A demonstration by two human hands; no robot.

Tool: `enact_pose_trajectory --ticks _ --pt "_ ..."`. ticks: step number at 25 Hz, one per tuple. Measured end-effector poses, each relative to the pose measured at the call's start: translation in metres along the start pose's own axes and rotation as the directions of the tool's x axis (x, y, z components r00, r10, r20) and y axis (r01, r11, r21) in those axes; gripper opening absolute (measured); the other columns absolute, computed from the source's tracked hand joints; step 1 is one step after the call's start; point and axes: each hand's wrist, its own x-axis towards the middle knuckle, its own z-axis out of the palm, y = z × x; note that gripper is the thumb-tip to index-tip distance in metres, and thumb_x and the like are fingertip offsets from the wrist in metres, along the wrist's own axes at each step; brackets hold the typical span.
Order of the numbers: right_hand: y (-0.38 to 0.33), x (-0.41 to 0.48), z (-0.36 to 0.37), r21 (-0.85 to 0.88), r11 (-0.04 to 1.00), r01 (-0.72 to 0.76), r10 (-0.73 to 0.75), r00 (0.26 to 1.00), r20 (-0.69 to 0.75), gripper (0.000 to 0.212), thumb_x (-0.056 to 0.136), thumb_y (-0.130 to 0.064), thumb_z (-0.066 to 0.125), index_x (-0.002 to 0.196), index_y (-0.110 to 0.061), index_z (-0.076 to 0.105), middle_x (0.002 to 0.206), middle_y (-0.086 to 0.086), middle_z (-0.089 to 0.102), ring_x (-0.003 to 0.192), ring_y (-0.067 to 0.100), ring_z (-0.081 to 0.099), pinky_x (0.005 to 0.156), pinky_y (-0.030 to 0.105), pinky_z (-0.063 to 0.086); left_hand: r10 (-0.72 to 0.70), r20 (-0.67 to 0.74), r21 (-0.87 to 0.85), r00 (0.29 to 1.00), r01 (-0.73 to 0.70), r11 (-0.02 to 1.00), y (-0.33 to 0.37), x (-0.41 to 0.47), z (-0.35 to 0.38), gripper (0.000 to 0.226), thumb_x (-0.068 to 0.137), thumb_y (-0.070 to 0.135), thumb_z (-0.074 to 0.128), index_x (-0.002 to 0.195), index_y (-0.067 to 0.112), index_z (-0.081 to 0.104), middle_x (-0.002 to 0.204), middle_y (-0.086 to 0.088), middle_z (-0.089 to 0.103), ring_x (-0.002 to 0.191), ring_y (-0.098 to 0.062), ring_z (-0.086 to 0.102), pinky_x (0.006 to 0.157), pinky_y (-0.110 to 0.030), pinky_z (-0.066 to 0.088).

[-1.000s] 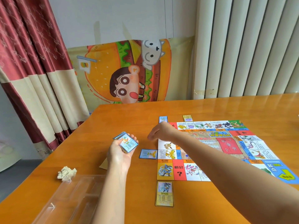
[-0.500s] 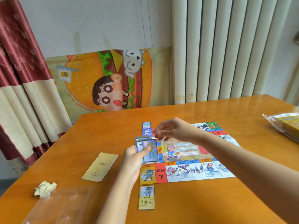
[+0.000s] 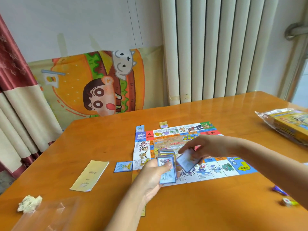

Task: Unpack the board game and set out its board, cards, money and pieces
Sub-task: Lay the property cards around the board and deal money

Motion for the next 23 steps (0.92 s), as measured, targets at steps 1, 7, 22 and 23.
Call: enact_pose_trajectory --ticks 1,7,22,23 --pt "0.008 -0.004 -0.004 0.073 0.997 -0.029 0.029 1.0 0.004 0.04 0.089 0.013 0.045 0.116 -0.009 0.065 0.088 -0.003 0.061 0.075 0.006 0.064 0.069 0.018 0.051 -0.008 0.015 -0.028 1.0 0.008 1.0 0.0 -0.001 0.002 0.019 0.093 -0.006 0.047 0.099 0.0 0.064 0.088 -0.019 0.071 0.072 -0.025 0.07 0.064 -0.035 0.058" --pt "0.045 0.01 -0.052 0.32 0.944 -0.077 0.206 0.897 -0.391 0.008 0.086 -0.007 0.067 0.092 -0.002 0.068 0.098 0.022 0.07 0.085 0.025 0.062 0.088 0.038 0.051 -0.043 0.005 -0.326 0.999 0.042 0.945 0.022 0.015 0.002 0.034 0.089 -0.011 0.029 0.111 -0.006 0.055 0.092 -0.024 0.066 0.082 -0.033 0.067 0.077 -0.044 0.055" --pt "0.069 0.181 -0.108 0.218 0.973 -0.076 0.172 0.868 -0.466 0.057 0.082 0.011 0.063 0.131 -0.017 0.053 0.113 0.01 0.054 0.103 0.03 0.061 0.06 0.024 0.057 0.231 -0.393 0.074 0.89 -0.219 0.973 0.077 0.136 -0.008 0.016 0.086 -0.001 0.062 0.088 0.015 0.062 0.087 -0.005 0.069 0.079 -0.017 0.065 0.065 -0.028 0.05" --pt "0.075 0.19 -0.107 0.2 0.975 -0.101 0.187 0.858 -0.479 0.06 0.081 0.01 0.065 0.133 -0.017 0.051 0.114 0.011 0.055 0.101 0.028 0.061 0.061 0.025 0.056 0.227 -0.397 0.076 0.889 -0.215 0.974 0.076 0.139 -0.012 0.016 0.086 -0.001 0.062 0.088 0.014 0.062 0.088 -0.006 0.069 0.08 -0.018 0.065 0.067 -0.029 0.05"
